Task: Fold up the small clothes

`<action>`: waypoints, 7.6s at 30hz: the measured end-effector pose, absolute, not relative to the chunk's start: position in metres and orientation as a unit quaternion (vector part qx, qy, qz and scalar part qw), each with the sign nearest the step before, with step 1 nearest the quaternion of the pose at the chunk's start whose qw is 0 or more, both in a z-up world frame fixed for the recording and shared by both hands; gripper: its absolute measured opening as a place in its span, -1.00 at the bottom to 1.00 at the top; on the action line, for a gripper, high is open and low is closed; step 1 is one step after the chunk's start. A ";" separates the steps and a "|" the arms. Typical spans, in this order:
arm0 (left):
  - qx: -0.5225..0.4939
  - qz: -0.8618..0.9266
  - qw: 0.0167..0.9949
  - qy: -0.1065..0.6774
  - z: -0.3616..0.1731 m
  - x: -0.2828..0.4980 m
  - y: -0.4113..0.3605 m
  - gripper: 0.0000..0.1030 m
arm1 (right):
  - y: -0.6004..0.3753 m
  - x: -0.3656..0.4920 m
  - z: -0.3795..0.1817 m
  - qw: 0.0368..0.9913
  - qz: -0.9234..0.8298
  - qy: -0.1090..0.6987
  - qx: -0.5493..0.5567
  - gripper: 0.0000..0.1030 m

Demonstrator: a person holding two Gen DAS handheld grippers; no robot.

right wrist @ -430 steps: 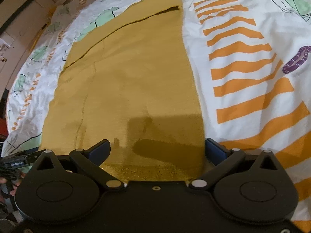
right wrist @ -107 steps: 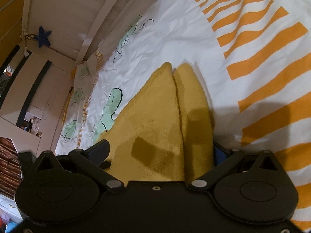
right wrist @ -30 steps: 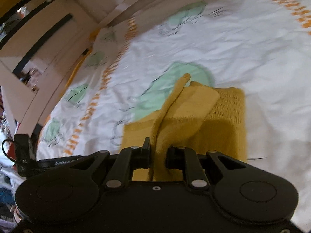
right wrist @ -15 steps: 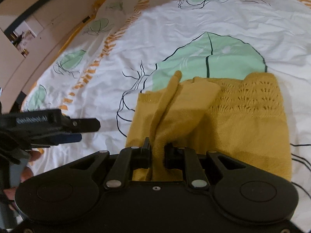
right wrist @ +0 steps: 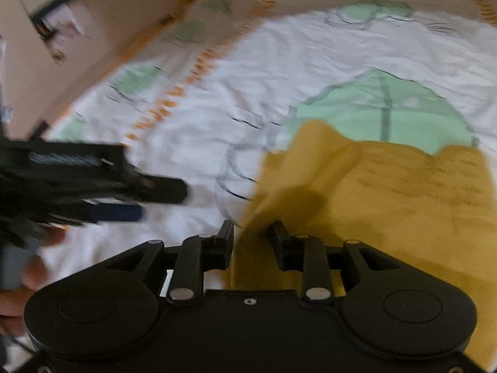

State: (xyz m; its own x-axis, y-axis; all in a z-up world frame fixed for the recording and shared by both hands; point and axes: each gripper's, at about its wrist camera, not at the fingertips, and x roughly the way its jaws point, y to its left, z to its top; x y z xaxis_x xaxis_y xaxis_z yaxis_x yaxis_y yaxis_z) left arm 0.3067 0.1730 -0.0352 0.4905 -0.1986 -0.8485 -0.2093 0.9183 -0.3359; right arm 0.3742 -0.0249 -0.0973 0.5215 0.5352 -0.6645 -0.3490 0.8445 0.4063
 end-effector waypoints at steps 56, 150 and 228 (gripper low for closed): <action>-0.186 -0.124 0.822 0.523 -0.084 0.313 0.100 -0.48 | -0.050 0.237 -0.107 0.914 0.271 0.297 -0.057 -0.80; -0.243 -0.104 0.849 0.457 -0.104 0.238 0.087 0.65 | -0.180 0.405 -0.160 0.809 0.300 0.425 0.275 0.99; 0.020 -0.040 0.900 0.434 -0.018 0.022 -0.022 0.55 | -0.193 0.029 -0.048 0.921 0.016 0.386 0.038 0.98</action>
